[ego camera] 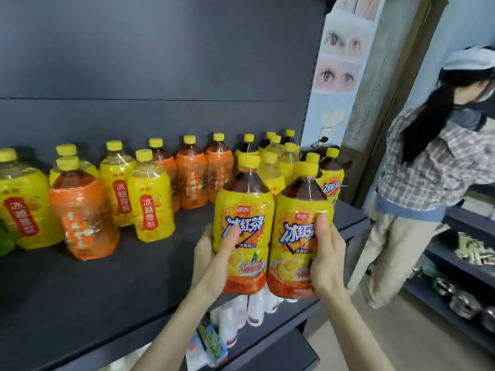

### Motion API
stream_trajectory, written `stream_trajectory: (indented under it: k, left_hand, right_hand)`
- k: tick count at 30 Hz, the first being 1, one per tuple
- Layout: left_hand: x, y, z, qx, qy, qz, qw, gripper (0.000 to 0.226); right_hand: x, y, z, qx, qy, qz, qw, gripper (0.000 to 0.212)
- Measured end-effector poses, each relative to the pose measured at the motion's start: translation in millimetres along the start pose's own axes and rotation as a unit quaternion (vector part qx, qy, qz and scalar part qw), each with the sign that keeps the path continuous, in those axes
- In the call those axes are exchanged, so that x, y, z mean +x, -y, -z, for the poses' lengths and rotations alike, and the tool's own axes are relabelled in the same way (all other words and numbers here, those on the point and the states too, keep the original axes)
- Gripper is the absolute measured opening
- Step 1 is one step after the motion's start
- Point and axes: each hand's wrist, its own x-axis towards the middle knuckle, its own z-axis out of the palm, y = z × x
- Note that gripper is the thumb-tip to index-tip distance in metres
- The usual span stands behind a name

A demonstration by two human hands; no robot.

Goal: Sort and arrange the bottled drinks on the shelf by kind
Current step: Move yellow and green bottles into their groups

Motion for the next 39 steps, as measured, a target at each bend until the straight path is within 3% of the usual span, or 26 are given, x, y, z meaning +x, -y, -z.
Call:
stream_trajectory:
  k: [6,10,15,20,23,33,39]
  left_hand:
    - [39,34,-60,0.034,-0.042,-0.014,0.998,0.064]
    - [49,60,-101,0.050,-0.084,-0.032,0.995,0.061]
    - [53,86,-160,0.055,-0.146,-0.054,0.986,0.066]
    - [62,103,-204,0.075,-0.205,-0.062,0.974,0.060]
    - [70,112,-217,0.100,-0.228,-0.076,0.966,0.056]
    - [91,145,-234,0.120,-0.176,-0.043,0.976,0.055]
    - [116,151,-244,0.131,-0.154,-0.025,0.979,0.072]
  right_hand:
    - [77,-27,34,0.002,0.021,0.009,1.000,0.064]
    - [122,-49,63,0.004,0.075,-0.003,0.997,0.057]
    - [171,-65,102,0.006,0.129,0.004,0.992,0.063]
    - [209,-87,125,-0.010,0.146,-0.005,0.989,0.040]
    - [224,-102,128,-0.022,0.158,-0.027,0.987,0.043]
    - [262,-131,132,-0.062,0.124,0.012,0.990,0.033]
    - [286,-136,128,-0.040,0.139,-0.004,0.989,0.053]
